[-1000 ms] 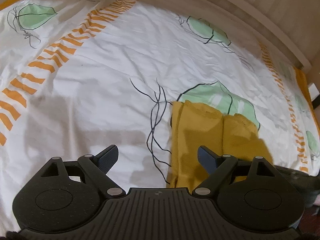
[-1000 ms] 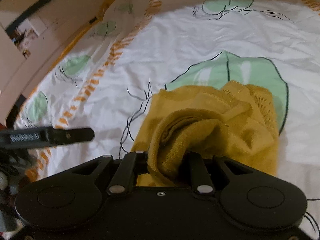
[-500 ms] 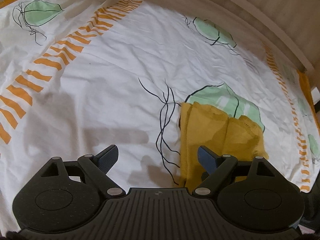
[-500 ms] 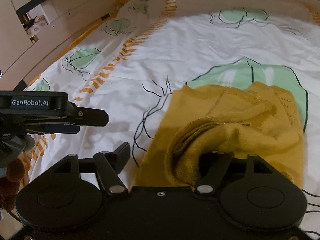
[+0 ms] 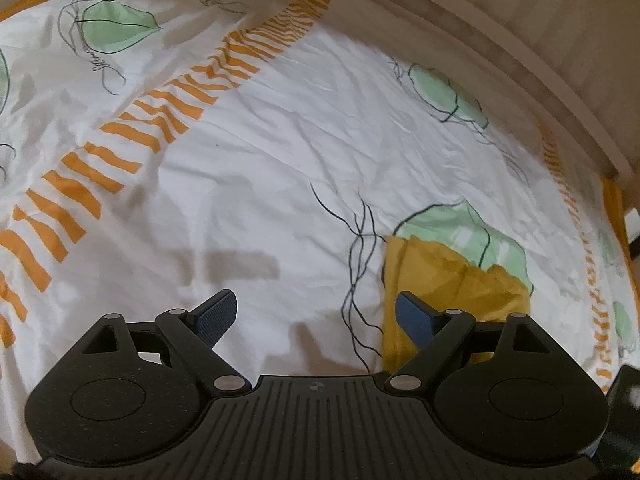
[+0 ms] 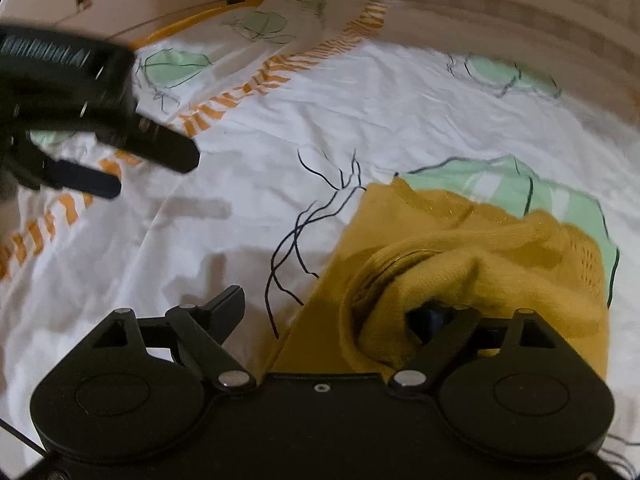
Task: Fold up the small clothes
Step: 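Lift the held edge and fold it over the sweater body with the right gripper, then open the right gripper to release the fold onto the sweater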
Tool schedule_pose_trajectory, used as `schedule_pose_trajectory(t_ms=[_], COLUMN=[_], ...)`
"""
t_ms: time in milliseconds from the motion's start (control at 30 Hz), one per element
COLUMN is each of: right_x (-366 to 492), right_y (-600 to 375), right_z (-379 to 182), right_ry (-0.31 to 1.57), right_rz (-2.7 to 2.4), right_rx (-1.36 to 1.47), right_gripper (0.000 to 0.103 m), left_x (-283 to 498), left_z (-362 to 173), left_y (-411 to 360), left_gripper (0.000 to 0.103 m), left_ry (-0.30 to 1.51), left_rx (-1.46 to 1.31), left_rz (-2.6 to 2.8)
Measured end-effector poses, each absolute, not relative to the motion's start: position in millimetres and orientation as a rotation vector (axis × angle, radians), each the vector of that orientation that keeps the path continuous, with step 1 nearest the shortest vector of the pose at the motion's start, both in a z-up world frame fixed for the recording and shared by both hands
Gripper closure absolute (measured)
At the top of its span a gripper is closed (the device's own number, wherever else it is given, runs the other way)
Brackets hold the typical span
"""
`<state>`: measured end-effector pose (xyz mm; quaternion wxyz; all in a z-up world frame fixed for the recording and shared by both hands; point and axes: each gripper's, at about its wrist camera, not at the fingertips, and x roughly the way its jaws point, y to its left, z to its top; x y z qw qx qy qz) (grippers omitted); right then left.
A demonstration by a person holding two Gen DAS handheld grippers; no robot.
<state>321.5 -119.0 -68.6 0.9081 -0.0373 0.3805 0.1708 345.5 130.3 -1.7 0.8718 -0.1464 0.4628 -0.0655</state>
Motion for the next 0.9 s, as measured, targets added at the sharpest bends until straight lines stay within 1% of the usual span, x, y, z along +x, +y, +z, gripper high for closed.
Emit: schedule_pose_trajectory(t_ms=[233, 433, 600, 767, 900], right_x=[305, 278, 255, 242, 233], right_y=[-102, -112, -150, -187, -192], right_z=[-64, -47, -32, -27, -34], right_ry=[0.694, 0.607, 0.566, 0.561, 0.588], right_rz=[0.428, 0.524, 0.518, 0.461, 0.453], right_rx=[-0.158, -0.100, 0.027, 0.092, 0.014], right_gripper=[0.014, 0.014, 0.012, 0.010, 0.010], left_x=[346, 346, 346, 344, 341], left_z=[0, 0, -1, -2, -6], left_y=[136, 131, 126, 115, 97], left_gripper=[0.017, 0.016, 0.016, 0.016, 0.016], left_ry=[0.961, 0.962, 0.968, 0.968, 0.987], left_rx=[-0.305, -0.284, -0.269, -0.260, -0.222], left_rz=[-0.122, -0.142, -0.154, -0.190, -0.233])
